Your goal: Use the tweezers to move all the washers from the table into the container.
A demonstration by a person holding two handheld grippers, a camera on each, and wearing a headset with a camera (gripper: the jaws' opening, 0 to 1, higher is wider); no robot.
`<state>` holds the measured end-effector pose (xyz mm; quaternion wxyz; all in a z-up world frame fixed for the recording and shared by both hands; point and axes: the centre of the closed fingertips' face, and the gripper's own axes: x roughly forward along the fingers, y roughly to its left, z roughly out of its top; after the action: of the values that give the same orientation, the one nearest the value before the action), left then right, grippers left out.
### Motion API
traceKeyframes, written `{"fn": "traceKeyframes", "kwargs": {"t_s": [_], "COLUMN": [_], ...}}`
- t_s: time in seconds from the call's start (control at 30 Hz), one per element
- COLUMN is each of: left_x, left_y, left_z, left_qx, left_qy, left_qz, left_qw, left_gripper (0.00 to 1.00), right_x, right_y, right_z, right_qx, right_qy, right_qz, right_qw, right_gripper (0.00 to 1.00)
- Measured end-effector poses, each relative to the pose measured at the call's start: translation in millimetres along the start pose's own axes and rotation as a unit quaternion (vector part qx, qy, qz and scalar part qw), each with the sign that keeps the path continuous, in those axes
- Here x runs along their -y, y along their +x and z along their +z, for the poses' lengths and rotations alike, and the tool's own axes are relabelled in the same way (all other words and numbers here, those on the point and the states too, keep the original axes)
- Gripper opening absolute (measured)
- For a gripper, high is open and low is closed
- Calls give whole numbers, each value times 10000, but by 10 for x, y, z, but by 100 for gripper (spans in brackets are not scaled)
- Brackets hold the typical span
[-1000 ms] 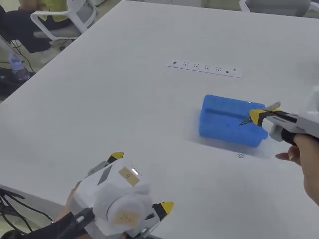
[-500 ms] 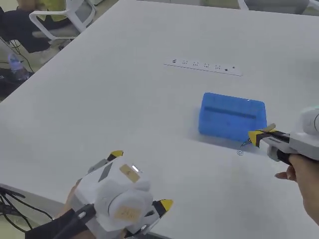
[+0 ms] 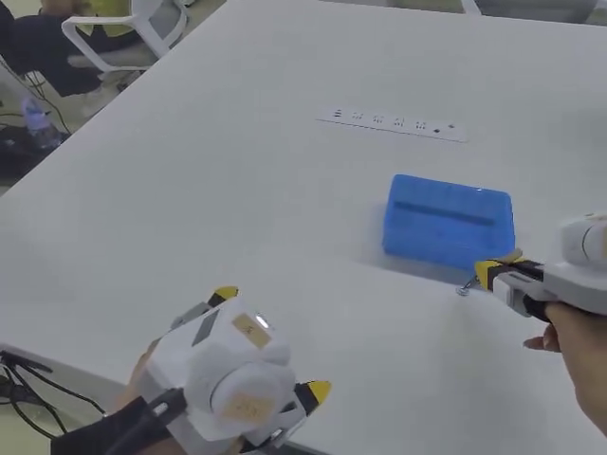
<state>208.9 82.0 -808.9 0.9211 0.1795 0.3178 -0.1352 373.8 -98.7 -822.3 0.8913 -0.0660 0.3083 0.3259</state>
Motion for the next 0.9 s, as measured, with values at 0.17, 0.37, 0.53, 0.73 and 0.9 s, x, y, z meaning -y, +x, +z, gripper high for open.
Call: {"fn": "traceKeyframes", "kwargs": {"t_s": [0.17,0.37,0.53,0.73,0.9], "left_x": [-2,1,-6,-7,-4], "left_y": [2,7,8,12,14], "left_z": [-6,-14,-20,-33,-42], "left_qx": [-23,-43,-58,-93,-115], "left_qy": [-5,11,7,28,48], "left_qz": [3,-6,9,17,19], "left_qw": [10000,10000,10000,10000,9999], "left_gripper": [86,86,86,85,85], "right_x": [8,2,-1,-13,-9], "right_y": [4,-20,-65,-212,-280], "right_z": [-14,-1,-6,33,-118], "right_qx": [-35,-48,-190,-437,-1195], "right_qy": [-122,-170,-91,-6,-282], "right_qz": [-57,-12,30,156,274], "right_qw": [9999,9998,9998,9989,9921], "right_gripper": [3,3,2,2,1]}}
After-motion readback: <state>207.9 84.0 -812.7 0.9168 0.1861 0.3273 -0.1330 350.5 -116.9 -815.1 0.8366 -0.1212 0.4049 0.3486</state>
